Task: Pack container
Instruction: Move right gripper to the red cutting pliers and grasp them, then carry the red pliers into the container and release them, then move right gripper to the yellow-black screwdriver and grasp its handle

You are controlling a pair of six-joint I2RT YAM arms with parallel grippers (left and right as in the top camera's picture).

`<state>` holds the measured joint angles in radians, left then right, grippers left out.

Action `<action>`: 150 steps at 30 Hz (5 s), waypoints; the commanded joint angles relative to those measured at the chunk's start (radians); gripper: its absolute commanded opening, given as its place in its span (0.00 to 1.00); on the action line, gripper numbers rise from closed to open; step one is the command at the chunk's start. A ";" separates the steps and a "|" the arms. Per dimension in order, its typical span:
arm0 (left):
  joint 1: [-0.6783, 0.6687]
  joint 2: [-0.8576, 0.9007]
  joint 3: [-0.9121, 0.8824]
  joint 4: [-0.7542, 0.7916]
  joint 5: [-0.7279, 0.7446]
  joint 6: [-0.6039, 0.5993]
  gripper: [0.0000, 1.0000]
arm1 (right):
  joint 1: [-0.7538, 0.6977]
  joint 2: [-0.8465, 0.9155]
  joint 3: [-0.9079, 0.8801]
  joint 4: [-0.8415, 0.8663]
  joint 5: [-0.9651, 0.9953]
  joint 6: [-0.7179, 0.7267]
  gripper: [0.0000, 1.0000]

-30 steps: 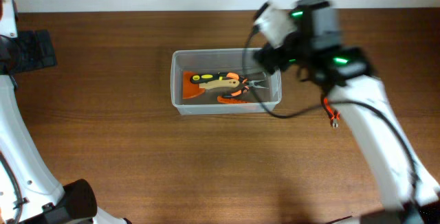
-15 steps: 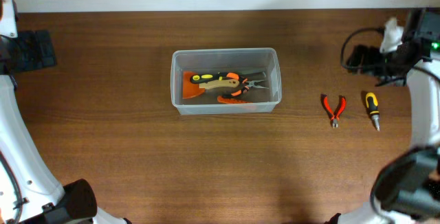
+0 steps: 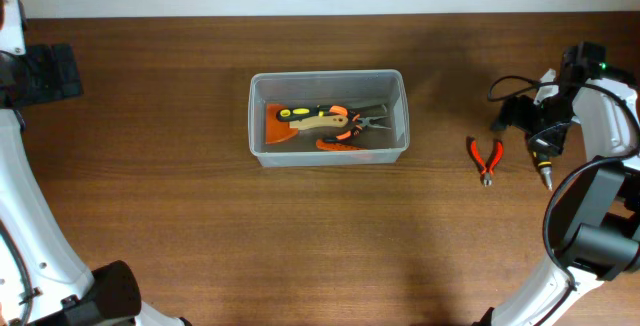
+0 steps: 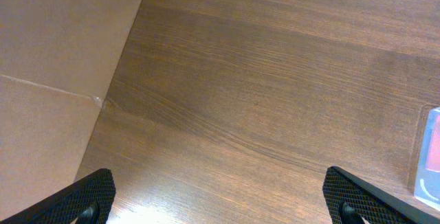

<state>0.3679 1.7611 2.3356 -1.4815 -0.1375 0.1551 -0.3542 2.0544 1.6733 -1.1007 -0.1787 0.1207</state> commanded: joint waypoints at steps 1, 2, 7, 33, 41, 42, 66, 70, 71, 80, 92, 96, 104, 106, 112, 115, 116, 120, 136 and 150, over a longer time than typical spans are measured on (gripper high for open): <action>0.006 -0.028 0.003 -0.002 0.011 -0.016 0.99 | 0.004 0.013 -0.006 -0.006 0.060 0.019 0.78; 0.006 -0.028 0.003 -0.002 0.011 -0.016 0.99 | 0.005 0.013 -0.008 -0.009 0.060 0.019 0.78; 0.006 -0.028 0.003 -0.002 0.011 -0.016 0.99 | 0.017 0.013 -0.042 -0.007 0.060 0.024 0.71; 0.006 -0.028 0.003 -0.002 0.011 -0.016 0.99 | 0.030 0.013 -0.316 0.203 0.060 0.176 0.51; 0.006 -0.028 0.003 -0.002 0.010 -0.016 0.99 | 0.028 0.013 -0.316 0.201 0.059 0.176 0.23; 0.006 -0.028 0.003 -0.002 0.011 -0.016 0.99 | 0.028 0.013 -0.316 0.200 0.060 0.176 0.23; 0.006 -0.028 0.003 -0.002 0.011 -0.016 0.99 | 0.046 -0.074 0.066 -0.040 0.044 0.070 0.04; 0.006 -0.028 0.003 -0.002 0.011 -0.016 0.99 | 0.116 -0.151 0.182 -0.085 -0.006 0.013 0.04; 0.006 -0.028 0.003 -0.002 0.011 -0.016 0.99 | 0.142 -0.169 0.204 -0.093 -0.011 0.000 0.04; 0.006 -0.028 0.003 -0.002 0.011 -0.016 0.99 | 0.487 -0.243 0.302 -0.087 -0.013 -0.320 0.04; 0.006 -0.028 0.003 -0.002 0.011 -0.016 0.99 | 0.824 -0.092 0.301 0.005 -0.008 -0.783 0.04; 0.006 -0.028 0.003 -0.002 0.011 -0.016 0.99 | 0.850 -0.015 0.301 0.058 -0.010 -0.783 0.04; 0.006 -0.028 0.003 -0.002 0.010 -0.016 0.99 | 0.871 0.134 0.301 0.084 -0.013 -0.782 0.04; 0.006 -0.028 0.003 -0.002 0.011 -0.016 0.99 | 0.878 0.167 0.301 0.102 -0.013 -0.782 0.04; 0.006 -0.028 0.003 -0.002 0.011 -0.016 0.99 | 0.900 0.223 0.301 0.128 -0.023 -0.774 0.04; 0.006 -0.028 0.003 -0.002 0.011 -0.016 0.99 | 0.916 0.225 0.301 0.126 -0.011 -0.762 0.27; 0.006 -0.028 0.003 -0.002 0.010 -0.016 0.99 | 0.917 0.225 0.302 0.126 0.011 -0.747 0.59; 0.006 -0.028 0.003 -0.002 0.011 -0.016 0.99 | 0.912 0.193 0.307 0.118 0.185 -0.680 0.91; 0.006 -0.028 0.003 -0.002 0.010 -0.016 0.99 | 0.385 -0.142 0.389 0.002 0.230 -0.297 0.99; 0.006 -0.028 0.003 -0.002 0.011 -0.016 0.99 | -0.056 0.048 0.239 -0.054 0.024 -0.205 0.92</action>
<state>0.3679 1.7611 2.3356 -1.4811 -0.1375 0.1520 -0.3973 2.0621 1.9575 -1.1549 -0.1074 -0.0738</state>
